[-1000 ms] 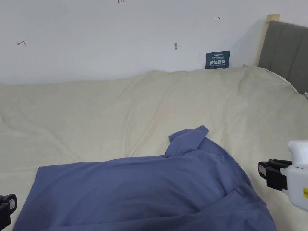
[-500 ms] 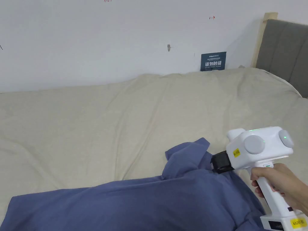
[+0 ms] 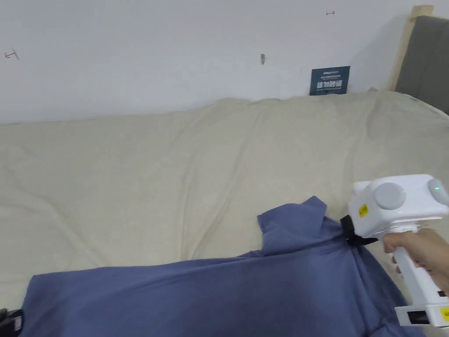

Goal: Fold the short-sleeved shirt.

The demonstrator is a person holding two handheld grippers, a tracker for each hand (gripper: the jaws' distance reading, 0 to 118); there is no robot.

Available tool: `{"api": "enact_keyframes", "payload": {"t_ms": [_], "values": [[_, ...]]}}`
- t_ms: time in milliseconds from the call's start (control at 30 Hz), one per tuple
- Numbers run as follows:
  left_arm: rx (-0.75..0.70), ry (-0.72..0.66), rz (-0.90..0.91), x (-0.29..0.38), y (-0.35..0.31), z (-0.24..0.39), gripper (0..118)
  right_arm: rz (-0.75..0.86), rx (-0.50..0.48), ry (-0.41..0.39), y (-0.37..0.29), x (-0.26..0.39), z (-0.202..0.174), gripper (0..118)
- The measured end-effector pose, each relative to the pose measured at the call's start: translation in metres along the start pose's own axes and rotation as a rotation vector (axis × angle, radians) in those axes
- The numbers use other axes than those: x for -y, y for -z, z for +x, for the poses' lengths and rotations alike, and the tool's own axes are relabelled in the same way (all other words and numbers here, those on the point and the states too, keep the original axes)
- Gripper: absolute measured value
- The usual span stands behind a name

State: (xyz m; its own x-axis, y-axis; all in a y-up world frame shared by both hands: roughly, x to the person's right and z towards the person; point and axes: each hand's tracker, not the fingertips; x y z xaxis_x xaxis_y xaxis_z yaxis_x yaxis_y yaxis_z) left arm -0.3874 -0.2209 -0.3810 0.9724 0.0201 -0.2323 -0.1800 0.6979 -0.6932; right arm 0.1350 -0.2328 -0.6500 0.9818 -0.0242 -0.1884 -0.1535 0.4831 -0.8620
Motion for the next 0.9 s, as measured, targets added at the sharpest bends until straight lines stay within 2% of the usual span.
{"api": "enact_keyframes", "payload": {"t_ms": [33, 67, 100, 133, 167, 200, 233, 267, 367, 433, 467, 500, 533, 567, 600, 633, 667, 733, 800, 900], "values": [[-0.025, 0.004, -0.044, -0.007, 0.005, -0.003, 19, 0.005, -0.002, -0.009, -0.005, 0.0, 0.0, 0], [-0.034, 0.01, -0.064, -0.015, 0.011, -0.007, 42, 0.018, -0.005, -0.021, -0.009, 0.0, 0.001, 0], [-0.042, 0.012, -0.053, -0.021, 0.018, -0.009, 84, 0.025, -0.011, -0.013, -0.012, -0.001, 0.003, 0], [-0.037, 0.0, -0.046, -0.028, 0.027, -0.013, 111, 0.032, -0.02, -0.008, -0.014, -0.001, 0.004, 0], [-0.016, -0.021, -0.058, -0.033, 0.039, -0.019, 118, 0.039, -0.025, -0.001, -0.015, -0.001, 0.006, 0], [0.005, -0.052, -0.1, -0.041, 0.051, -0.024, 116, 0.041, -0.032, 0.011, -0.015, 0.0, 0.007, 0], [0.056, -0.078, -0.068, -0.052, 0.062, -0.026, 116, 0.038, -0.035, 0.012, -0.018, 0.002, 0.005, 0], [0.008, -0.073, -0.156, -0.054, 0.074, -0.031, 116, 0.039, -0.037, 0.016, -0.019, 0.004, 0.003, 0], [-0.068, -0.019, -0.171, -0.065, 0.099, -0.028, 116, 0.035, -0.029, 0.008, -0.012, 0.003, 0.002, 0], [-0.057, -0.022, -0.156, -0.067, 0.108, -0.024, 112, 0.031, -0.021, -0.005, -0.009, 0.002, 0.002, 0], [-0.005, -0.028, -0.167, -0.067, 0.119, -0.022, 107, 0.03, -0.021, -0.002, -0.009, 0.002, 0.001, 0], [0.03, -0.059, -0.202, -0.065, 0.125, -0.021, 94, 0.03, -0.02, -0.004, -0.007, 0.001, 0.002, 0], [0.046, -0.057, -0.262, -0.064, 0.137, -0.016, 87, 0.03, -0.021, -0.003, -0.006, 0.0, 0.003, 0], [-0.04, 0.003, -0.243, -0.065, 0.137, -0.013, 87, 0.026, -0.021, -0.002, -0.006, -0.001, 0.003, 0], [-0.047, 0.023, -0.222, -0.068, 0.131, -0.008, 85, 0.027, -0.021, -0.004, -0.006, 0.0, 0.003, 0], [-0.061, 0.054, -0.217, -0.069, 0.127, -0.005, 78, 0.03, -0.022, -0.002, -0.006, 0.0, 0.004, 0], [-0.026, 0.066, -0.218, -0.07, 0.121, -0.003, 65, 0.03, -0.024, 0.001, -0.006, 0.0, 0.004, 0], [-0.005, 0.054, -0.211, -0.072, 0.119, 0.0, 1, 0.03, -0.032, 0.014, -0.007, -0.001, 0.006, 0], [-0.02, 0.045, -0.219, -0.075, 0.119, 0.005, 1, 0.038, -0.033, 0.024, -0.01, -0.002, 0.008, 0], [-0.027, 0.107, -0.236, -0.072, 0.115, 0.008, 1, 0.059, -0.034, 0.015, -0.022, -0.002, 0.009, 0]]}}
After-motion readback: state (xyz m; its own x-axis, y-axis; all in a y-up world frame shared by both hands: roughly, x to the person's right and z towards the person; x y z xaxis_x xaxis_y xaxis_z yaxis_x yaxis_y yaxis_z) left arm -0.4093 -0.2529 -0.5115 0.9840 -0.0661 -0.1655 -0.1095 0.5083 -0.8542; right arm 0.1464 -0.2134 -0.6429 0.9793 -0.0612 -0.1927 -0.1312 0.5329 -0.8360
